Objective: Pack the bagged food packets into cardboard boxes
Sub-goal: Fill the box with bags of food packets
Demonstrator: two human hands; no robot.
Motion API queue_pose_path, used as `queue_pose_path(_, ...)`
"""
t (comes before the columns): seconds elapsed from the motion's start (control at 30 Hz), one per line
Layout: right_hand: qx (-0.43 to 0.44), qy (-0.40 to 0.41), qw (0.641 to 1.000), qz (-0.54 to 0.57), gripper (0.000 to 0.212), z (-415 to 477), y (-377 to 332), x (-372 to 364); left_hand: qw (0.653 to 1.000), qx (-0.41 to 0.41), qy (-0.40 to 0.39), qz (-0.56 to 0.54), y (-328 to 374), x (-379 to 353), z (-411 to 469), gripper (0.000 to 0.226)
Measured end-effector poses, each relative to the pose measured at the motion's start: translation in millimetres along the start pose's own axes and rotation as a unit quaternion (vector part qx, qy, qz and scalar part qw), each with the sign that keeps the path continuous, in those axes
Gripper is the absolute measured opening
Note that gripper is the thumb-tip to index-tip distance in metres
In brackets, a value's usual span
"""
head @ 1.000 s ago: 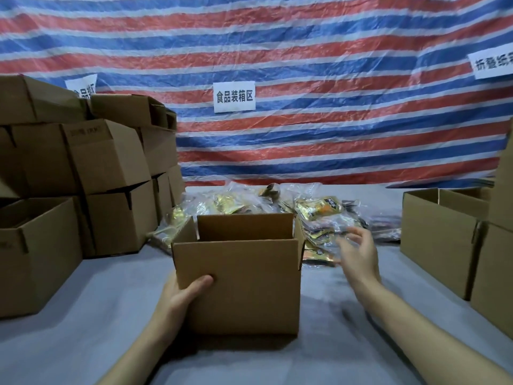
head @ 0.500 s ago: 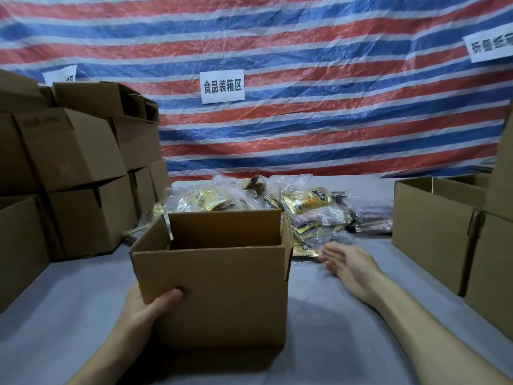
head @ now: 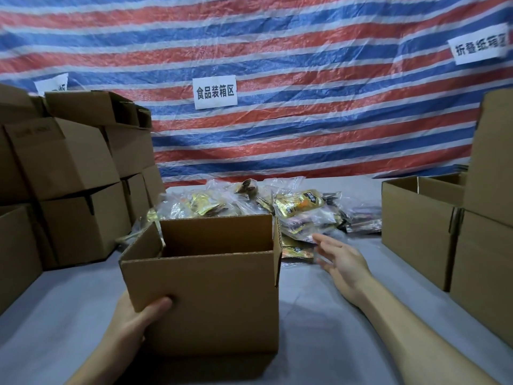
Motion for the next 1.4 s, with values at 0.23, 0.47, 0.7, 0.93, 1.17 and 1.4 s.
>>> queue_pose_path(0.23, 0.013, 0.134, 0.969, 0.207, 0.02, -14, -14, 23, 1.0, -0.003, -0.002, 0.006, 0, 1, -1, 0.042)
queue_pose_path(0.47, -0.053, 0.138, 0.988, 0.039, 0.032, -12, -12, 39, 0.999, 0.0, -0.034, 0.007, 0, 1, -1, 0.05)
queue_pose_path(0.7, -0.112, 0.001, 0.991, -0.069, 0.037, -14, -9, 28, 0.999, -0.008, -0.043, 0.009, -3, 3, 3, 0.048)
queue_pose_path(0.93, -0.006, -0.079, 0.994, -0.074, 0.027, -15, -24, 7, 0.998, -0.005, -0.059, -0.01, -4, -2, 1, 0.036)
queue_pose_path(1.17, 0.045, -0.065, 0.992, 0.094, 0.036, -17, -35, 0, 0.998, -0.017, -0.059, 0.002, -2, -9, -2, 0.035)
queue_pose_path(1.4, 0.079, -0.059, 0.985, 0.138, 0.044, -27, -58, -12, 0.996, -0.02, -0.091, 0.005, -6, -10, -2, 0.083)
Point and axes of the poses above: each hand's wrist, its own z-axis towards the middle knuckle, its own x-axis out of the back of the hand, y = z × x, the point moved 5 cm from there along z, towards the middle knuckle, and after that the axes turned 13 degrees about -z, right-handed, at the moved point
